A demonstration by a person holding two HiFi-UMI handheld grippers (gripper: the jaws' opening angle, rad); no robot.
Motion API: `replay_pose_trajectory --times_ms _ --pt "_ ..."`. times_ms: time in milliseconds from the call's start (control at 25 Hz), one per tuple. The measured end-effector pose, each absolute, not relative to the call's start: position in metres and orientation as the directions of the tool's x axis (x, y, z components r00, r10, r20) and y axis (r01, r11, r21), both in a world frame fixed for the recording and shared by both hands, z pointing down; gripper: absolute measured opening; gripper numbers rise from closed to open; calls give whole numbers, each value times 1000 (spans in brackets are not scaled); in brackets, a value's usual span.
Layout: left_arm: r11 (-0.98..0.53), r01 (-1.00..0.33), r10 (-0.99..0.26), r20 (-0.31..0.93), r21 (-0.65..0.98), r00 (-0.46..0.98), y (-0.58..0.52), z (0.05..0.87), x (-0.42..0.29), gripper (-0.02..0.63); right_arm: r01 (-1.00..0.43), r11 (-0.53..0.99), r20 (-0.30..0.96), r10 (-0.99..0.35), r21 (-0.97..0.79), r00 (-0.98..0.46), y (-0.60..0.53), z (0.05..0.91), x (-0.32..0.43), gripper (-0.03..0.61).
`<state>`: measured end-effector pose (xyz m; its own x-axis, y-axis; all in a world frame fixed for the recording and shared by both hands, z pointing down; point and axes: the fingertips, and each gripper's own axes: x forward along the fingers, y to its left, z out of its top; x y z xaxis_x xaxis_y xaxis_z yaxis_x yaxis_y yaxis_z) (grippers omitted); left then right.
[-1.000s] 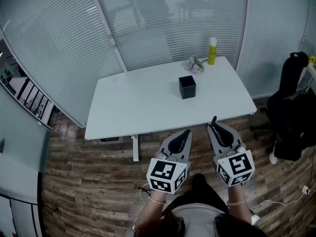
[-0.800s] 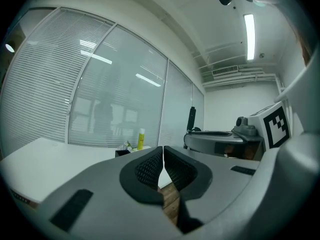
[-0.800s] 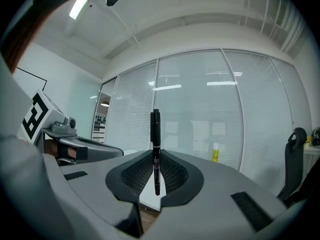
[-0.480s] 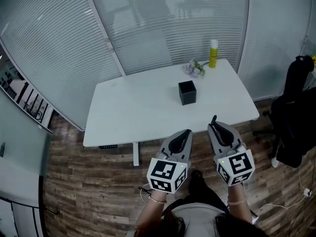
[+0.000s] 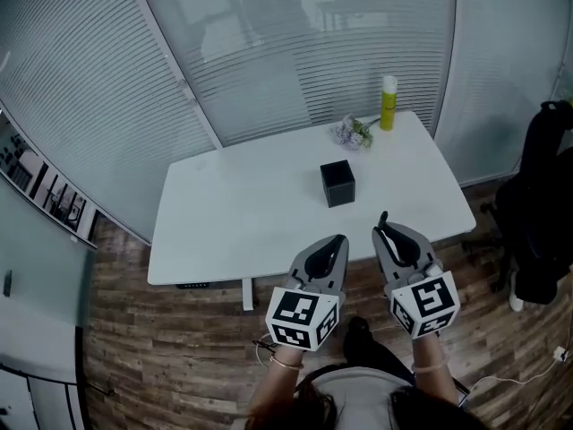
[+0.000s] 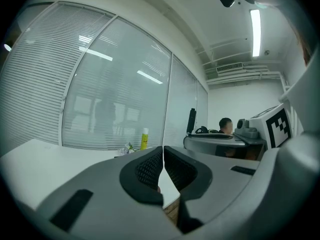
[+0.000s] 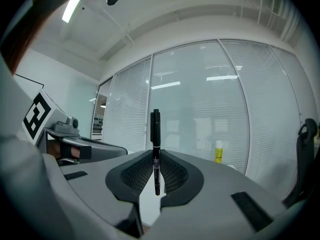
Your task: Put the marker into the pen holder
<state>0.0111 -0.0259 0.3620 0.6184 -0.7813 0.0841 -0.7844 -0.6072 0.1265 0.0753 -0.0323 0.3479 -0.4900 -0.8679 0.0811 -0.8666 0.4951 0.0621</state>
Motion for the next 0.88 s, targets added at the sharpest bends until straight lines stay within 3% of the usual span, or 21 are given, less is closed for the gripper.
replay_pose_trajectory --times_ms 880 --pt "-528 -836 -831 112 152 545 -139 371 31 25 -820 572 89 -819 36 -567 -153 353 97 67"
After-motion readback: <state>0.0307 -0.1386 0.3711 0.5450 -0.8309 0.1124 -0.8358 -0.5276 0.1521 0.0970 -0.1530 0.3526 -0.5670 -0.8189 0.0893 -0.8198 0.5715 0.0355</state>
